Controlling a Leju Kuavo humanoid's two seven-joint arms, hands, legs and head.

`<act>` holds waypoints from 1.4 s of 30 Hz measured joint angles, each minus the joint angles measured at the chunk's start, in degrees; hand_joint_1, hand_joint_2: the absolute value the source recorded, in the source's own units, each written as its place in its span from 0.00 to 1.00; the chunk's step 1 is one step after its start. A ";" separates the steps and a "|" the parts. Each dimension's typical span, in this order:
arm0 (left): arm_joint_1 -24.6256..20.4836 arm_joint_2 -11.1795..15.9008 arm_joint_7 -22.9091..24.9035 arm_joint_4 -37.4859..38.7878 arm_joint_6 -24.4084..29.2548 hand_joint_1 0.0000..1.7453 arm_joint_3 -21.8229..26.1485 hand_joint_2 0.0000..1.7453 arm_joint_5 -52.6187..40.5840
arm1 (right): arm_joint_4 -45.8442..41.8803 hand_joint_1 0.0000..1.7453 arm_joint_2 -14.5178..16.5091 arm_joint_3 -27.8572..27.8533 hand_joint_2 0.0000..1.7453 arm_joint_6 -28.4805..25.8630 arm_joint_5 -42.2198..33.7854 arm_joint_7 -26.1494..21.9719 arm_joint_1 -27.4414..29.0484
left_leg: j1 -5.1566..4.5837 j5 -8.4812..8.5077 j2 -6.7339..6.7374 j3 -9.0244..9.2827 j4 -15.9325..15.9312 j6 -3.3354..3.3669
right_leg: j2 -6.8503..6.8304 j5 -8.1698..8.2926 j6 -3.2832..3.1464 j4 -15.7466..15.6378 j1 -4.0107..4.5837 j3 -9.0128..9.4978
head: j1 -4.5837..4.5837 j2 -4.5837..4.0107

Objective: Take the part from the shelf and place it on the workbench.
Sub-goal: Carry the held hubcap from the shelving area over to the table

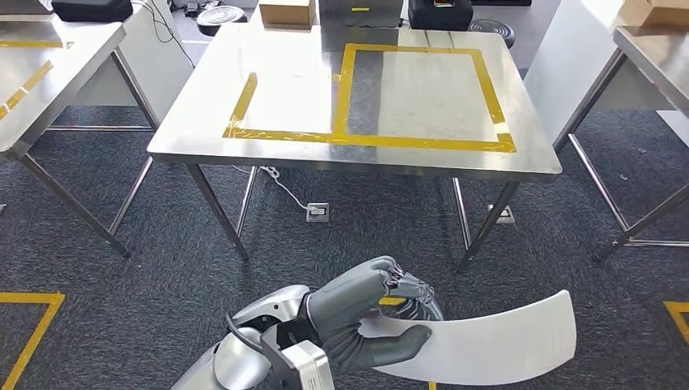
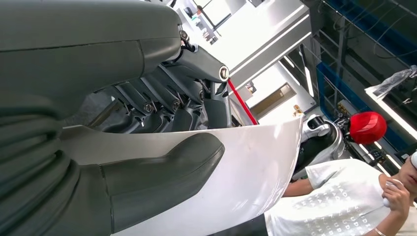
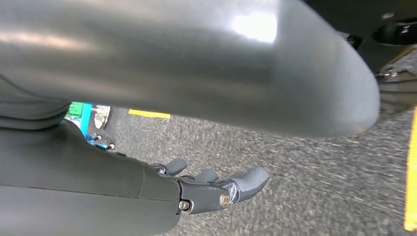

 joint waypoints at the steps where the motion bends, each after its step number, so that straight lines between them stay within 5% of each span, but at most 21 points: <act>1: 0.10 0.04 0.03 -0.07 0.08 1.00 0.00 1.00 -0.11 | -0.01 0.00 -0.01 0.00 0.00 0.00 0.04 -0.03 -0.04 | -0.14 -0.22 -0.04 0.40 -0.81 0.37 | -0.02 -0.23 0.36 0.01 0.05 0.06 | 0.02 0.00; 5: 0.38 0.01 0.14 -0.35 0.29 1.00 0.00 1.00 -0.38 | -0.07 0.00 -0.04 0.00 0.00 0.05 0.08 -0.08 -0.31 | -0.12 -0.76 -0.14 0.96 -1.31 1.83 | -0.09 -1.36 1.70 1.18 -0.19 -0.14 | 0.21 0.00; 8: 0.51 0.02 0.19 -0.51 0.31 1.00 -0.01 1.00 -0.49 | -0.09 0.00 -0.06 0.00 0.00 0.11 0.14 -0.08 -0.29 | 0.06 -1.28 0.05 1.54 -1.51 2.54 | -0.11 -5.09 2.44 10.88 -0.34 -5.67 | 0.53 0.00; 10: 0.71 0.08 0.22 -0.49 0.32 1.00 -0.04 1.00 -0.71 | -0.09 0.00 -0.06 0.00 0.00 0.11 0.25 0.00 -0.14 | 0.03 -1.75 -0.04 1.91 -1.49 2.61 | -0.11 -5.67 2.63 16.29 -0.40 -9.78 | 0.57 0.00; 12: 0.80 0.08 0.27 -0.51 0.38 1.00 -0.07 1.00 -0.93 | -0.09 0.00 -0.07 0.00 0.00 0.11 0.42 0.04 -0.05 | 0.03 -2.33 -0.22 2.69 -1.49 2.42 | -0.12 -1.82 2.49 13.35 -0.45 -9.78 | 0.65 0.00; 13: 0.81 0.08 0.30 -0.52 0.42 1.00 -0.07 1.00 -1.00 | -0.09 0.00 -0.09 0.00 0.00 0.11 0.48 0.03 -0.04 | 0.03 -2.68 -0.27 3.15 -1.49 2.24 | -0.13 0.97 2.29 9.33 -0.46 -8.38 | 0.69 0.00; 15: 0.81 0.08 0.36 -0.55 0.46 1.00 -0.07 1.00 -1.02 | -0.09 0.00 -0.12 0.00 0.00 0.11 0.54 -0.02 -0.10 | -0.18 -3.39 -0.31 3.77 -1.46 1.69 | -0.14 3.87 1.74 2.57 -0.21 -5.61 | 0.76 0.00; 19: 0.82 0.20 0.37 -0.60 0.48 1.00 -0.07 1.00 -1.04 | -0.09 0.00 -0.12 0.00 0.00 0.13 0.60 -0.12 -0.09 | -0.27 -4.19 -0.25 4.39 -1.68 0.41 | -0.05 3.29 0.45 0.30 -0.04 -4.36 | 0.70 0.00; 21: 0.77 0.26 0.36 -0.64 0.49 1.00 -0.07 1.00 -1.05 | -0.09 0.00 -0.12 0.00 0.00 0.13 0.60 -0.17 -0.04 | -0.23 -5.53 -0.17 3.70 0.81 -0.23 | -0.09 3.07 -0.31 -0.15 -0.33 -3.50 | 0.50 0.00; 25: 1.10 0.71 0.37 -0.50 0.50 1.00 -0.07 1.00 -1.05 | -0.09 0.00 -0.13 0.00 0.00 0.13 0.55 -0.07 -0.07 | -0.04 -9.74 -0.12 -4.23 14.08 -0.82 | -0.13 2.10 -1.01 -0.27 -0.33 -2.22 | 0.24 0.00; 27: 1.24 0.84 0.37 -0.46 0.49 1.00 -0.07 1.00 -1.05 | -0.09 0.00 -0.12 0.00 0.00 0.13 0.51 0.00 0.00 | 0.03 -6.68 -0.10 -4.89 12.67 -0.82 | -0.05 1.45 -0.84 -0.23 -0.33 -1.39 | 0.19 0.00; 29: 1.25 0.86 0.35 -0.45 0.49 1.00 -0.07 1.00 -1.05 | -0.09 0.00 -0.07 0.00 0.00 0.13 0.44 -0.09 0.04 | 0.05 -1.74 -0.06 -2.31 5.18 -0.54 | 0.04 0.63 -0.45 -0.12 -0.26 -0.48 | 0.11 0.00; 31: 1.25 0.86 0.32 -0.46 0.49 1.00 -0.07 1.00 -1.12 | -0.09 0.00 -0.01 0.00 0.00 0.13 0.39 -0.29 -0.01 | -0.01 0.28 -0.07 -0.29 -0.05 0.04 | 0.10 -0.13 0.19 0.10 -0.05 -0.12 | 0.09 0.00; 36: 1.19 0.63 0.16 -0.57 0.49 1.00 -0.07 1.00 -1.32 | -0.14 0.00 -0.02 0.00 0.00 0.16 0.53 -1.07 -0.29 | 0.00 -0.40 -0.14 0.63 -1.31 1.77 | -0.05 -1.82 1.88 2.22 -0.25 -0.73 | 0.40 0.00; 40: 1.19 0.51 0.10 -0.51 0.49 1.00 -0.07 1.00 -1.35 | -0.15 0.00 -0.02 0.00 0.00 0.17 0.58 -1.13 -0.15 | 0.08 -1.19 0.02 1.30 -1.39 2.42 | -0.07 -6.33 2.76 15.82 -0.45 -9.11 | 0.78 0.00; 42: 1.22 0.50 0.10 -0.48 0.49 1.00 -0.07 1.00 -1.36 | -0.15 0.00 -0.02 0.00 0.00 0.17 0.58 -0.96 -0.04 | 0.09 -1.70 -0.11 1.92 -1.39 2.30 | -0.07 -3.78 2.77 15.36 -0.55 -10.31 | 0.83 0.00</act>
